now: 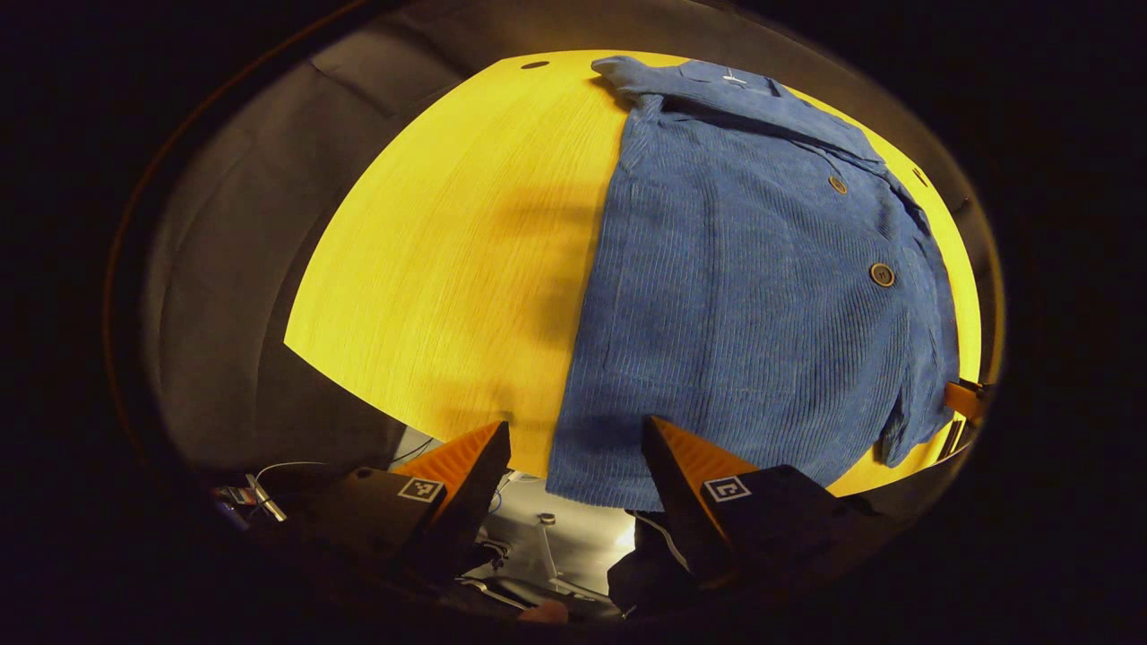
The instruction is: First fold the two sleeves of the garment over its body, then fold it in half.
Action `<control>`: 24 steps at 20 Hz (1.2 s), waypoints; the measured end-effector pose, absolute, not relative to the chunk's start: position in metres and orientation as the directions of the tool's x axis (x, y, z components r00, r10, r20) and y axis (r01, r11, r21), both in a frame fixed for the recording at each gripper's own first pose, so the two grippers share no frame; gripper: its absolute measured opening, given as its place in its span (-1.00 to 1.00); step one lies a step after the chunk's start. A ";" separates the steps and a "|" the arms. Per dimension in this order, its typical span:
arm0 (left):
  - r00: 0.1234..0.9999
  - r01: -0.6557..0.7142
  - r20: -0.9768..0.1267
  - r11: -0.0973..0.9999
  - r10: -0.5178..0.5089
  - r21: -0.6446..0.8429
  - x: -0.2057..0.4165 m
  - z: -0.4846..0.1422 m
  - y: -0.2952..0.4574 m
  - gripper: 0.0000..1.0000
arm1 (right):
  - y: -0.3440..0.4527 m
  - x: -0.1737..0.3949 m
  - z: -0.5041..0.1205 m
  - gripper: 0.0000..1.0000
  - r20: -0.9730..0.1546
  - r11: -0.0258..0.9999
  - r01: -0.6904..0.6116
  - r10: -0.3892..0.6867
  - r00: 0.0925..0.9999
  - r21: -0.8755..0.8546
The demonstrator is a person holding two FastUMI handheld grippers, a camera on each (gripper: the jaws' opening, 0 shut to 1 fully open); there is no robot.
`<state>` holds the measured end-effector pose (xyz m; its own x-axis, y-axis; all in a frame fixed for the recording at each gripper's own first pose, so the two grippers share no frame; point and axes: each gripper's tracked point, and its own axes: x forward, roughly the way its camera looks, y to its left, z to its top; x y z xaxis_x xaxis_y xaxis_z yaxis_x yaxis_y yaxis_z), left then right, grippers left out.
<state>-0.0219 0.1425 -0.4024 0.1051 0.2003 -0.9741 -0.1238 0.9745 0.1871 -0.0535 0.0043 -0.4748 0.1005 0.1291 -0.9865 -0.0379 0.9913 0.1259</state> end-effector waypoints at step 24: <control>0.065 -0.065 -0.997 0.997 0.037 0.033 -0.021 -0.409 0.109 -0.10 | 0.011 -0.057 -0.477 0.67 -0.997 0.996 -0.045 0.073 0.037 0.071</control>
